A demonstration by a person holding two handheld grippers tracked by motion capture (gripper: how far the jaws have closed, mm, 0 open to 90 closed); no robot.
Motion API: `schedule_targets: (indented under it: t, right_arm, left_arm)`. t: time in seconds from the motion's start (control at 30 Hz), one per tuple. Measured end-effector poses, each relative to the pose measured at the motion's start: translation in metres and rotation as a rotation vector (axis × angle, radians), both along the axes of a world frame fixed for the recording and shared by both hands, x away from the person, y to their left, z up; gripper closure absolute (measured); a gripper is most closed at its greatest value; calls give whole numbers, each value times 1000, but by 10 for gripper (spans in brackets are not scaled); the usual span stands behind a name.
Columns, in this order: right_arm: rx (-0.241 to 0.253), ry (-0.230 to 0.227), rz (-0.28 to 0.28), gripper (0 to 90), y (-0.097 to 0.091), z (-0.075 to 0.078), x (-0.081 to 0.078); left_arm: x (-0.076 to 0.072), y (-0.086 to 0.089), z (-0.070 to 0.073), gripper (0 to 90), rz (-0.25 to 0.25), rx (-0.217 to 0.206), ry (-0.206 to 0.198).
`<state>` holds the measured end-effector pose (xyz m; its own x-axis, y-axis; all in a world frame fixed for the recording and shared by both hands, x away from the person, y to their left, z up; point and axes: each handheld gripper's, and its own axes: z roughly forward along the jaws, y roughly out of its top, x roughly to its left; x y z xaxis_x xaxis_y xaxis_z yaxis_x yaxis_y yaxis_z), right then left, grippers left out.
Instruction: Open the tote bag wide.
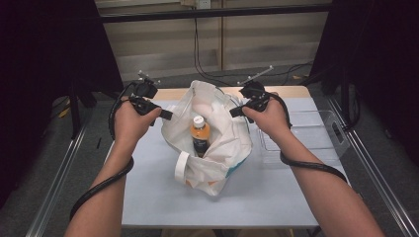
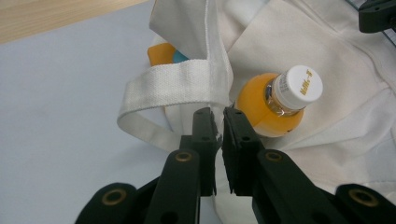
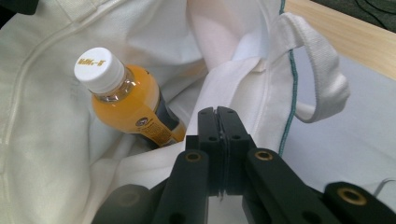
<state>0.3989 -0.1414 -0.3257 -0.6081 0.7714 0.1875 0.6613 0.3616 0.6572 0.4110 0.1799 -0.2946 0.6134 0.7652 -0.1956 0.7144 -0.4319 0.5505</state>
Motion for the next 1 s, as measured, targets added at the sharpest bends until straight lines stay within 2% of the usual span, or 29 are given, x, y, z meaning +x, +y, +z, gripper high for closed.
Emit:
schedule_targets:
  t: [0.23,0.3,0.43,0.53,0.63,0.73,1.0]
  right_arm:
    - [5,3,17,900,6,-2,-1]
    - [11,4,26,900,7,-3,-1]
    - [9,14,33,900,11,-5,-1]
    - [8,15,39,900,14,-8,-2]
    - [11,24,43,900,15,-10,-2]
    - [17,28,46,900,15,-14,-1]
    - [12,43,49,900,16,-22,-1]
  left_arm:
    - [-2,3,8,867,-1,-13,-14]
    - [-3,0,10,886,-4,-31,-11]
    - [-2,-5,8,896,-23,-22,-6]
    - [0,-12,0,896,-39,-28,-4]
    - [2,-19,-6,894,-55,-2,3]
    - [6,-21,-14,891,-46,-17,12]
    - [11,-23,-29,889,-35,-17,14]
